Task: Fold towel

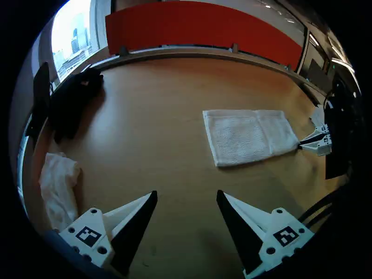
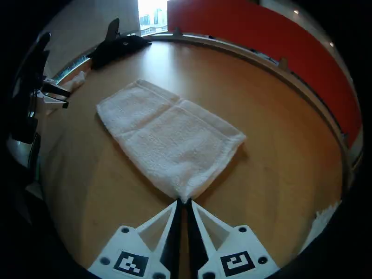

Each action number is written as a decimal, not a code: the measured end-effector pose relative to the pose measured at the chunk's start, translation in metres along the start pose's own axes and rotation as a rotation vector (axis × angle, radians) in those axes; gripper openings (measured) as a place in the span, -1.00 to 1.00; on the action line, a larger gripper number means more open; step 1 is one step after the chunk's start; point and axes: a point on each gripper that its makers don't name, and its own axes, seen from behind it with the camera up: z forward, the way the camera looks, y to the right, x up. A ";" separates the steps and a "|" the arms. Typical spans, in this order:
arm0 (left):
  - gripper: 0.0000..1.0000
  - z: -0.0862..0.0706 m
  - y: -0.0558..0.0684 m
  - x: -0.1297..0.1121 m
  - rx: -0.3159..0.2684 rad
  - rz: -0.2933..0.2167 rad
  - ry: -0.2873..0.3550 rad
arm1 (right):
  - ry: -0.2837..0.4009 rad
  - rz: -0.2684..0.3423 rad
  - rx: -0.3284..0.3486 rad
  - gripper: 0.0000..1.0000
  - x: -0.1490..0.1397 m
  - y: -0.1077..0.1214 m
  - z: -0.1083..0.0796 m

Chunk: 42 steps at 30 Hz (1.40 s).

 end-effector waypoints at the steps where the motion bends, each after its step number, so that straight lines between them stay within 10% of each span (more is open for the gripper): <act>1: 0.89 0.000 0.000 0.000 -0.001 0.000 0.000 | 0.004 -0.002 -0.003 -0.88 0.002 0.000 -0.001; 28: 0.89 -0.003 0.003 0.012 -0.008 0.004 0.024 | 0.179 -0.184 -0.105 -0.90 0.106 0.013 -0.077; 42: 0.89 -0.006 0.004 0.013 -0.010 0.000 0.029 | 0.192 -0.221 -0.117 -0.90 0.119 0.017 -0.086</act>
